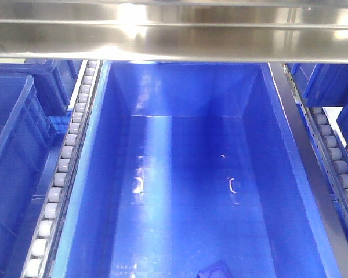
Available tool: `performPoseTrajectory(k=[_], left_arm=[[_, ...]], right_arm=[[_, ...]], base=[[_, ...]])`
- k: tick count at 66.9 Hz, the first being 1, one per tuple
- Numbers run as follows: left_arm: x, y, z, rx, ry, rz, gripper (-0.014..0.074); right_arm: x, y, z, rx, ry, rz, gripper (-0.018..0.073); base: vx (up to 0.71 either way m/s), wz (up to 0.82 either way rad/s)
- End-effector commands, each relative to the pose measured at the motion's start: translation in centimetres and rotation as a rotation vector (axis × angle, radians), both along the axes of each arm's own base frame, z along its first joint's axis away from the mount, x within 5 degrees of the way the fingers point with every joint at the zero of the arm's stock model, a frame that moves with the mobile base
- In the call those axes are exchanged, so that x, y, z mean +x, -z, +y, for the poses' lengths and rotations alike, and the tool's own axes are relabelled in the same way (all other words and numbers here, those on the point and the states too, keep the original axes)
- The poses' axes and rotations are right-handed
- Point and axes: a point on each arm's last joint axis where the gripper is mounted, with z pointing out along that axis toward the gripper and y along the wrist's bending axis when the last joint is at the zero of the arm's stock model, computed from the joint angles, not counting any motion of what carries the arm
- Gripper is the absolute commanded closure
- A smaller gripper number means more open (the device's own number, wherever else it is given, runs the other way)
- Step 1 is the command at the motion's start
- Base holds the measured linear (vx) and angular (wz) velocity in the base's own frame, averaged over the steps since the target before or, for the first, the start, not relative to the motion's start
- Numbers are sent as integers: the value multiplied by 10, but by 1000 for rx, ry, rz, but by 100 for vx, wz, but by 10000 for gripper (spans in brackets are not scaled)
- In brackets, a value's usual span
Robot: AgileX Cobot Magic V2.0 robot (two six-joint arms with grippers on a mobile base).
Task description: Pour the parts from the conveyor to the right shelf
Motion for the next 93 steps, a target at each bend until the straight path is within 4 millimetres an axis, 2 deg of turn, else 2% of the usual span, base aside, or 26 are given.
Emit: performPoseTrajectory(k=[1, 93], left_arm=[[0, 0, -1, -16, 8, -61, 603], [0, 0, -1, -16, 8, -61, 603]], right_arm=[[0, -3, 0, 22, 1, -83, 568], [0, -3, 0, 42, -1, -84, 568]], base=[[0, 0], [0, 0]])
